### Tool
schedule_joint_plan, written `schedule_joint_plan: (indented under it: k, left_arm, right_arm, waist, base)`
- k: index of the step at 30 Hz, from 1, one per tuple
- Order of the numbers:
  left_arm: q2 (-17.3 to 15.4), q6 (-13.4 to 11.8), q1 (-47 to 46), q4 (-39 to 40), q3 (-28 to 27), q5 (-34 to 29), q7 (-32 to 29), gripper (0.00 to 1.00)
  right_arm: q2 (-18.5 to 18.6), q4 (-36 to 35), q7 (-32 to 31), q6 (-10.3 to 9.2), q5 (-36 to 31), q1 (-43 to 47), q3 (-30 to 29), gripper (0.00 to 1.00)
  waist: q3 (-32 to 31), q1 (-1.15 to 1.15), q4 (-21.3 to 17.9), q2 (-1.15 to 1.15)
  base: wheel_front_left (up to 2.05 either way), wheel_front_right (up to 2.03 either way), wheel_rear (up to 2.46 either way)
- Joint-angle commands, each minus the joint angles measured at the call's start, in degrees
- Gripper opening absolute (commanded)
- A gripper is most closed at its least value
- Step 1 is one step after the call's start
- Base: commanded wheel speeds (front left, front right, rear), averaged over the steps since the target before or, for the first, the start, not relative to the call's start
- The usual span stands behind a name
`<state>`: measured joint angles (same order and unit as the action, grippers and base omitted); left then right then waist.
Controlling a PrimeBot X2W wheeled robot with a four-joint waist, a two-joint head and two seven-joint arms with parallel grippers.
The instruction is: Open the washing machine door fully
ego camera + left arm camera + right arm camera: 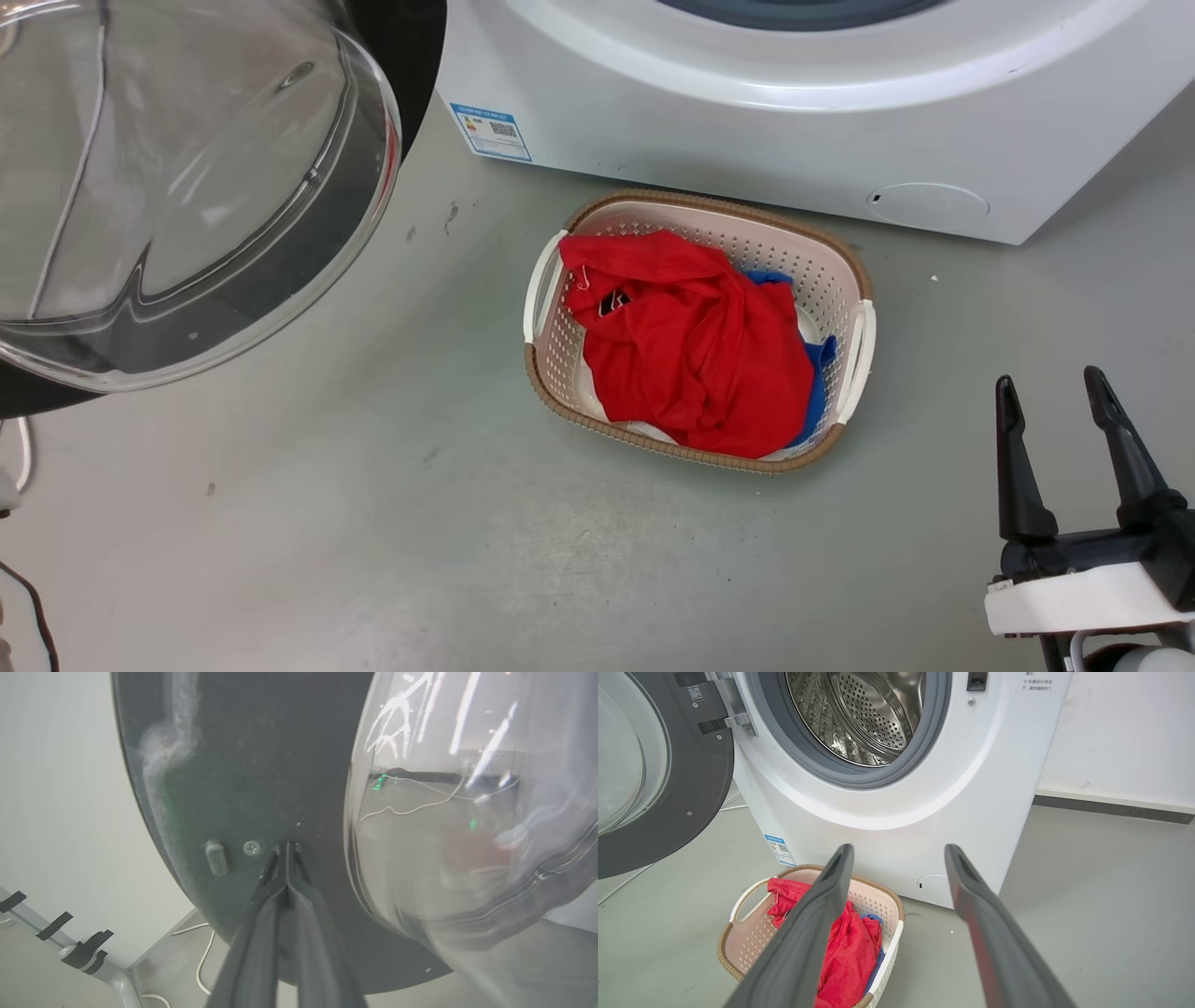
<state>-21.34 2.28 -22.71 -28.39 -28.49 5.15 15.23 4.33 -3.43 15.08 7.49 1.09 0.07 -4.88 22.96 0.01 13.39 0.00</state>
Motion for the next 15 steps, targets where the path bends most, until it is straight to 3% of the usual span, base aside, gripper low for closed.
schedule_joint_plan:
  k: [1, 8, 15]
  left_arm:
    - [-0.20, 0.08, -1.07, -0.10, -0.45, -0.49, -0.15, 0.00]
    - [1.67, 0.51, 1.64, 2.44, -1.08, -2.05, -0.14, 0.00]
    - [3.14, 1.16, 5.76, 10.35, -0.49, -4.09, -0.14, 0.00]
  right_arm:
    - [-0.11, 0.22, 0.12, 0.00, -0.10, -0.39, 0.09, 1.00]
    - [-0.88, 0.77, 0.12, 0.01, 0.59, 0.62, -0.04, 1.00]
    - [-1.42, 1.41, 0.12, 0.01, 1.44, 1.60, 0.20, 1.00]
  waist:
    - [-0.42, -0.01, -0.14, 0.00]
    - [-3.98, -0.01, -0.15, 0.00]
    - [-8.56, -0.01, -0.49, 0.00]
  base:
    - [0.00, 0.00, 0.00]
    - [0.00, 0.00, 0.00]
    - [0.00, 0.00, 0.00]
